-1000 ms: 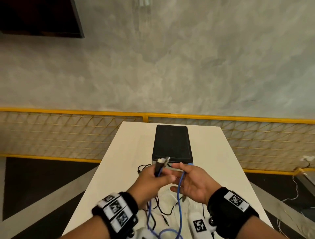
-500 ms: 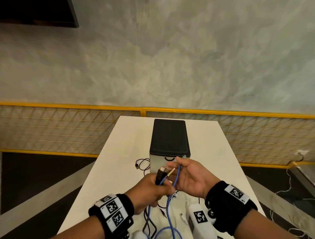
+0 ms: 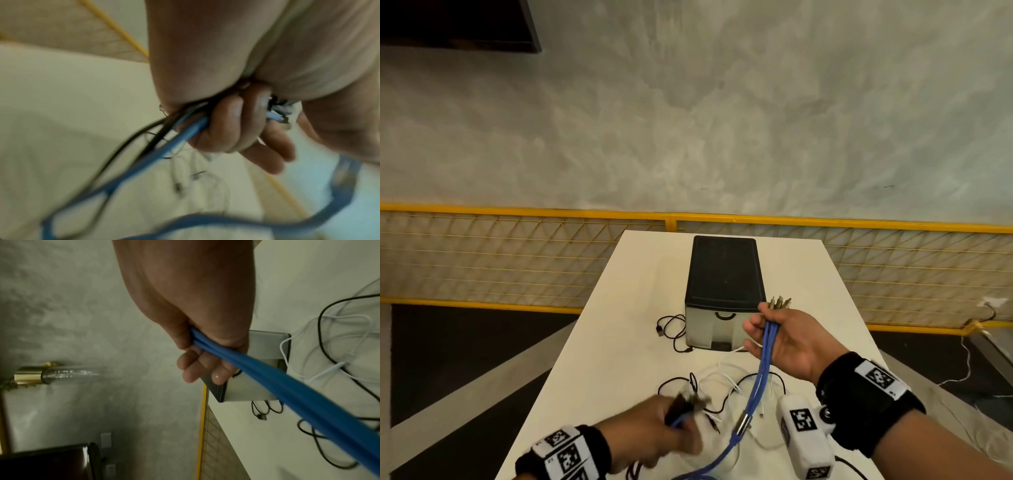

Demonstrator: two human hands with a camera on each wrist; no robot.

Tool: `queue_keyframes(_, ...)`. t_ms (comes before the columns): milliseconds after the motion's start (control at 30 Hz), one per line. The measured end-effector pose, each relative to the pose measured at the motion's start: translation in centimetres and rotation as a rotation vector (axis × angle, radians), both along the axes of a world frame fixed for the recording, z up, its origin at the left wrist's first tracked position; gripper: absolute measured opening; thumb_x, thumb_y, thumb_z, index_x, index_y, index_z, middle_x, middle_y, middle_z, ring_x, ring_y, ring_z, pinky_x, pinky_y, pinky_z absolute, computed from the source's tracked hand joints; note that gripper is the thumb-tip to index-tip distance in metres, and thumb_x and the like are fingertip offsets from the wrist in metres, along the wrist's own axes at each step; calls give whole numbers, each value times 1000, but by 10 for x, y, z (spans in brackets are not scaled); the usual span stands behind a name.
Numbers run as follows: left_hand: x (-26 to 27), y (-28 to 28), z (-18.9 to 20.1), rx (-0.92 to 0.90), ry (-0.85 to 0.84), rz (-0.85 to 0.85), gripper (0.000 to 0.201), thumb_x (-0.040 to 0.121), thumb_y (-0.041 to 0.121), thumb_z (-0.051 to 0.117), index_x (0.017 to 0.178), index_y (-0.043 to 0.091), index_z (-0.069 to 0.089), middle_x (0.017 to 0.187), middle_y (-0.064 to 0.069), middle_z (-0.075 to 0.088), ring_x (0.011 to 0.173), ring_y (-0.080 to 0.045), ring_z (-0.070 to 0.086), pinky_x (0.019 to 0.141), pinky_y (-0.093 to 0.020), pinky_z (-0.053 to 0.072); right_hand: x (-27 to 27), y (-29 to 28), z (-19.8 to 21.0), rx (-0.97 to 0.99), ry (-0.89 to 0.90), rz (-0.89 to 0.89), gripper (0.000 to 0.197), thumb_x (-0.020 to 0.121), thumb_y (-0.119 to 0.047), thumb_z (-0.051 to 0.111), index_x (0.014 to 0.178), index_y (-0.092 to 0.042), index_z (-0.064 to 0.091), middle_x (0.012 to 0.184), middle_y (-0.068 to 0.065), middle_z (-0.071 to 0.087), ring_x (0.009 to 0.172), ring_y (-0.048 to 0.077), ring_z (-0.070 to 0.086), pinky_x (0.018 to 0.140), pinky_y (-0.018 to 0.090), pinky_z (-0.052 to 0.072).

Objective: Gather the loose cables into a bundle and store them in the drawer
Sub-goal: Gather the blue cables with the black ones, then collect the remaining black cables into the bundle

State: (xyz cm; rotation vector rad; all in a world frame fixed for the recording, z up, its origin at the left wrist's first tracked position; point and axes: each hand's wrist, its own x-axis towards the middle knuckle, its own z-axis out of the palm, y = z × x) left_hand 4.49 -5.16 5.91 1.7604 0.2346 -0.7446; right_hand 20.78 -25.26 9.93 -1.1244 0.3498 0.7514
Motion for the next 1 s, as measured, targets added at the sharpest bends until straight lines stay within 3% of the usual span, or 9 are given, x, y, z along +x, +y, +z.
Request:
queue_keyframes(100,18,-14,6,-180,-110,316,11,84,22,72,81,14,65,55,2,51,44,-10,27,44,-23,19,-15,8,-4,-30,-10,115,24,100,-21,47,80,-15,58,69,7,68,74,24,73,83,45,50)
queue_keyframes(267,49,-30,37,-206,-289,480,13,95,20,61,84,13,63,58,2,46,42,-7,30,40,-18,23,-46,13,-20,-209,-36,449,9,96,-20,51,100,-14,57,77,10,68,80,28,70,71,38,51)
queue_keyframes(400,63,-15,55,-272,-335,542,24,100,25,53,88,10,67,55,3,42,44,-9,23,42,-20,18,-68,-2,-44,-401,-77,777,3,92,-12,53,92,-13,56,81,11,66,74,25,68,62,28,47)
queue_keyframes(600,62,-13,54,-329,-375,568,31,101,30,49,90,9,69,55,1,45,42,-11,30,44,-23,27,-87,-8,-73,-534,-252,1098,18,80,-3,59,68,-16,60,71,0,53,66,11,54,74,27,41)
queue_keyframes(667,61,-15,51,-332,-370,587,33,101,32,48,89,10,69,55,0,45,42,-12,33,45,-24,30,-90,-9,-81,-612,-324,1142,19,94,-10,53,100,-2,68,97,3,60,90,16,60,79,10,40)
queue_keyframes(733,60,-18,47,-333,-362,590,35,101,34,47,89,9,68,53,0,44,42,-12,32,45,-24,31,-90,-14,-92,-602,-306,1115,34,101,-9,42,128,8,53,127,16,56,112,17,53,75,-7,34)
queue_keyframes(833,61,-19,46,-371,-354,593,35,101,34,46,89,8,67,51,0,39,40,-11,28,45,-23,28,-92,-20,-104,-648,-371,1189,36,100,-14,43,131,3,53,139,22,51,125,28,51,96,8,38)
queue_keyframes(900,62,-20,45,-404,-349,598,34,101,33,46,89,8,66,51,0,36,40,-10,26,44,-22,25,-92,-20,-102,-767,-411,1252,29,93,-23,45,112,-13,64,128,17,61,108,26,61,99,30,45)
queue_keyframes(1000,65,-21,45,-425,-349,592,34,101,33,47,89,8,66,52,0,34,39,-9,24,43,-21,21,-79,-23,-103,-766,-389,1168,14,92,-21,45,87,-28,56,95,0,65,73,8,59,68,17,49)
